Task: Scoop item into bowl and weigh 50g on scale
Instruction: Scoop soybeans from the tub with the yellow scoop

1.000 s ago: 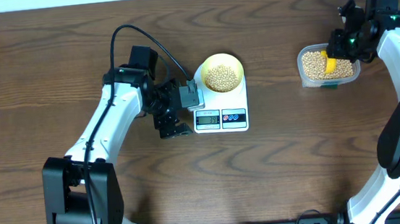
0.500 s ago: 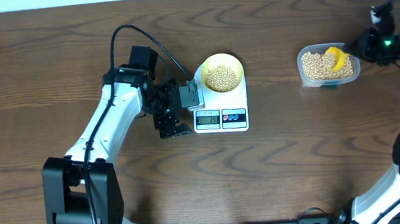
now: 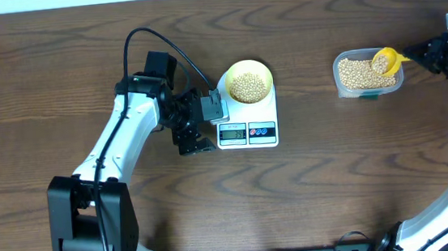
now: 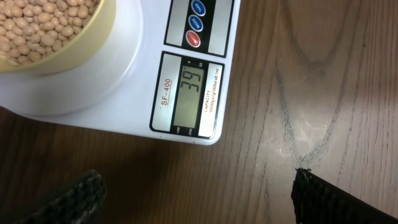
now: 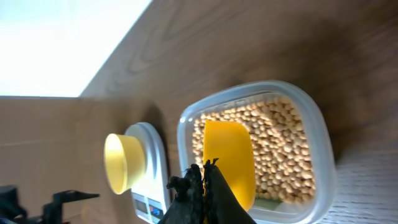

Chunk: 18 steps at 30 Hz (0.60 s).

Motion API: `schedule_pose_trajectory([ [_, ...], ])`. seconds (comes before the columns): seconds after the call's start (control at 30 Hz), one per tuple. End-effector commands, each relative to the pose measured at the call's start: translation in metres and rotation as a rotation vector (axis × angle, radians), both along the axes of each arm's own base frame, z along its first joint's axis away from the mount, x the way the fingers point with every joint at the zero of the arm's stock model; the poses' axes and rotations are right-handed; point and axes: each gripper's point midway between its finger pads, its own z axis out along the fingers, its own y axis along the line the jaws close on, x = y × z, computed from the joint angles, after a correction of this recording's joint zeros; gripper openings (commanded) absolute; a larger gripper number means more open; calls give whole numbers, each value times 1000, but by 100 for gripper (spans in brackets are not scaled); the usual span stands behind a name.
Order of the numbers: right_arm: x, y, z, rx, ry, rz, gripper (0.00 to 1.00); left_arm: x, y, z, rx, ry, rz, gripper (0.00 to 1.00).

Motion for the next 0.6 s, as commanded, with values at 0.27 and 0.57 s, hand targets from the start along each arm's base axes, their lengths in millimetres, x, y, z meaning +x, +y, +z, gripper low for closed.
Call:
schedule_pose_trajectory([
  [0.27,1,0,4,49,-18,-1,1,-2,-1,-1,-13,12,-5,98],
  [0.57,0,-6,-3,7,5,-17,1,-2,-1,-1,-13,12,-5,98],
])
